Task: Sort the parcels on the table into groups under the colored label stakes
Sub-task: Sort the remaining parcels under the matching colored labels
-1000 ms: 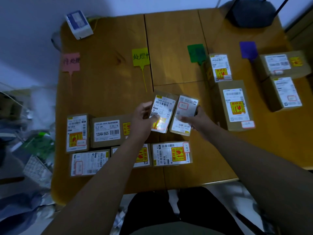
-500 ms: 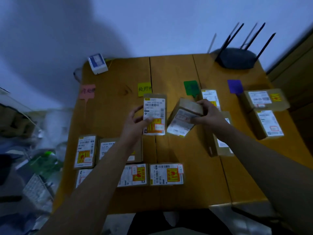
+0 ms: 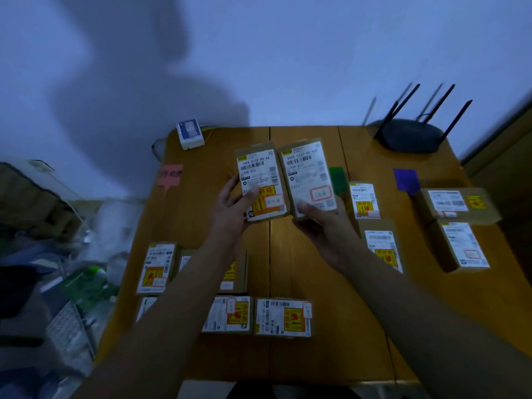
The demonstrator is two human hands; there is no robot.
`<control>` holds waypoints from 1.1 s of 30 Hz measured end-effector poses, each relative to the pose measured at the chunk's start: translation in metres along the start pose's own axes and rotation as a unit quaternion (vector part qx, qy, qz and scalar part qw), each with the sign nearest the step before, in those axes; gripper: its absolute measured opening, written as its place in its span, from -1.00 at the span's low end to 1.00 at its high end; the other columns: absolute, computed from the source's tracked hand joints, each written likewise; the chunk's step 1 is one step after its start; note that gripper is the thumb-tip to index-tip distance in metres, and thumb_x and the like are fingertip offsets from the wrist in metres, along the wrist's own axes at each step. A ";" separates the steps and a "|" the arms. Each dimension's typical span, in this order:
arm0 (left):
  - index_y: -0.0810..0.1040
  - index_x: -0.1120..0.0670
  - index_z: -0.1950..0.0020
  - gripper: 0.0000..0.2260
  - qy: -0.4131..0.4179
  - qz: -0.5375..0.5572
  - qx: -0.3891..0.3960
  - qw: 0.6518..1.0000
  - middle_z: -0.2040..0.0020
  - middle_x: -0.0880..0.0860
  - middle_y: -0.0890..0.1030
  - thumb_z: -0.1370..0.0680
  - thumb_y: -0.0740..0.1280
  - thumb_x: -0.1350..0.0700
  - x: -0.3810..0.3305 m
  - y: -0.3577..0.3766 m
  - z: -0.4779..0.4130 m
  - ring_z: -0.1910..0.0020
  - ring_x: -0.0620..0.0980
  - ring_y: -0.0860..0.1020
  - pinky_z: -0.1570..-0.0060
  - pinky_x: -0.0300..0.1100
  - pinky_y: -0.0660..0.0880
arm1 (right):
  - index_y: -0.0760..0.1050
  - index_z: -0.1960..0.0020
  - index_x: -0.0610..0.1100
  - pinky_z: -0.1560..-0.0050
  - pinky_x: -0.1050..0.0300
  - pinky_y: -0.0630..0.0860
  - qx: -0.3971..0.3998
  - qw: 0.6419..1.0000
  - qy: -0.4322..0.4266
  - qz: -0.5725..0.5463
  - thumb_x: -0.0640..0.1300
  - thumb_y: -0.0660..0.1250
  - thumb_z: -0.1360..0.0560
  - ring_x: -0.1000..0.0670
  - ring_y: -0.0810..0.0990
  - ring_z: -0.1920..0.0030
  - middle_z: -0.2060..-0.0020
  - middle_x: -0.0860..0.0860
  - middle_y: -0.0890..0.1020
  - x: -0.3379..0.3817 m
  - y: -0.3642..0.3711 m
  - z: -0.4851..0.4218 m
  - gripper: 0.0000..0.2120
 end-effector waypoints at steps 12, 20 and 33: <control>0.39 -0.04 -0.55 -0.41 0.038 -0.030 0.033 0.998 -0.24 0.14 0.69 -0.55 0.47 0.16 -0.013 0.001 0.003 -0.14 0.13 0.71 -0.13 0.12 0.63 | 0.52 -0.41 -0.04 -0.29 -0.24 0.60 -0.022 0.997 -0.031 0.064 0.17 0.18 -0.69 -0.14 0.61 -0.33 -0.23 -0.09 0.69 0.023 -0.004 0.018 -0.58; 0.43 -0.12 -0.52 -0.45 0.041 -0.086 0.050 0.994 -0.22 0.08 0.70 -0.56 0.46 0.13 -0.006 -0.002 0.006 -0.16 0.12 0.70 -0.21 0.18 0.59 | 0.51 -0.45 -0.01 -0.31 -0.15 0.60 0.027 0.978 -0.053 0.201 -0.07 0.49 -0.54 -0.08 0.68 -0.26 -0.26 -0.07 0.68 0.015 -0.029 0.015 -0.51; 0.41 -0.12 -0.51 -0.43 -0.024 -0.114 0.093 0.989 -0.23 0.13 0.68 -0.54 0.47 0.16 0.057 0.031 0.006 -0.12 0.14 0.71 -0.17 0.20 0.61 | 0.50 -0.46 0.02 -0.22 -0.03 0.66 -0.034 0.957 -0.018 0.288 0.05 0.59 -0.44 0.06 0.72 -0.17 -0.18 0.03 0.74 0.022 -0.095 0.043 -0.38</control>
Point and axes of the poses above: each hand's wrist, its own z-axis away from the middle knuckle, its own y-axis out of the palm, x = y × z, the point moved 7 cm from there along -z, towards the middle knuckle
